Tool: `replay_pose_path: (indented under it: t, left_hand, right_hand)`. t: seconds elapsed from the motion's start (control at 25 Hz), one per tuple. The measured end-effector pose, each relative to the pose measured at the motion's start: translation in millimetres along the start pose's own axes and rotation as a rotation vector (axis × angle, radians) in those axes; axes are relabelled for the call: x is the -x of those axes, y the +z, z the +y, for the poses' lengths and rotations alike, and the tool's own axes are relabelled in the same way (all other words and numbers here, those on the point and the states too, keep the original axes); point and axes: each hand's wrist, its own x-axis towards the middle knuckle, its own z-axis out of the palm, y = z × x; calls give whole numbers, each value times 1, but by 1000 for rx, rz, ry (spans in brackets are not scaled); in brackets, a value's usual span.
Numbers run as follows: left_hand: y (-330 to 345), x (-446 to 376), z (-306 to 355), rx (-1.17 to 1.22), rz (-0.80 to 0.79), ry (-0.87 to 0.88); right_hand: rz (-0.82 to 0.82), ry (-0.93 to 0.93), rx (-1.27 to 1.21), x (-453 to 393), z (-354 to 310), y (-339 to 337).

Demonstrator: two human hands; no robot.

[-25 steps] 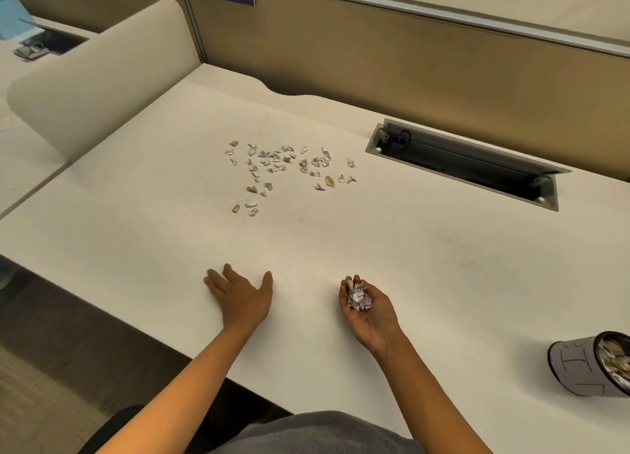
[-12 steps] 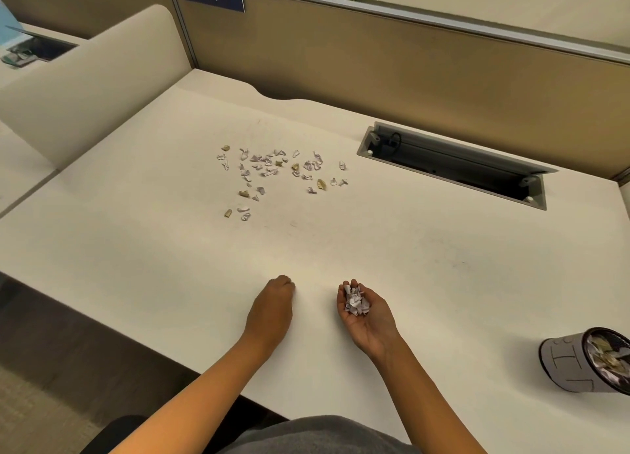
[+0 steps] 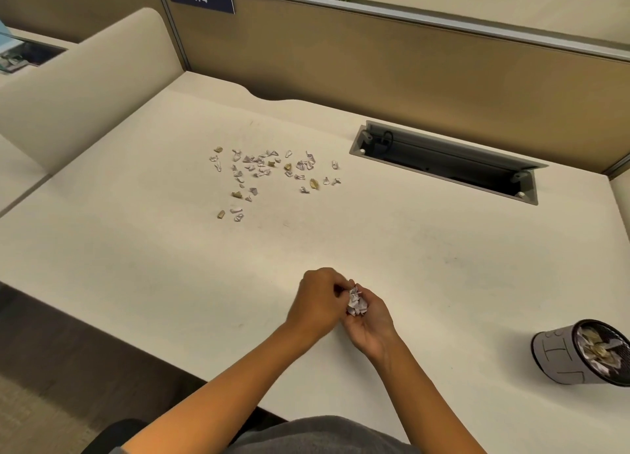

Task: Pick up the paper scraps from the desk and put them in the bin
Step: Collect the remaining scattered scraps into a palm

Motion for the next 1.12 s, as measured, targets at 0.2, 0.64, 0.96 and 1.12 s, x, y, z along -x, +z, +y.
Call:
replay_pose_path:
  t: [0.2,0.64,0.96,1.12]
  left_hand:
    - [13,8,22,103,-122,67]
    - [36,-63,-50,-487,-320,-56]
    - [47,-72,-66,-549,-372,-32]
    - [48,-73,-69,-559,-363,-29]
  right_hand:
    - [-12,-38,33,5,-8,-7]
    - [70,-178,-234,38,-59,-36]
    - [23,-473,-365,101,-139,-57]
    - [-40,-774,-401,149,-191,-73]
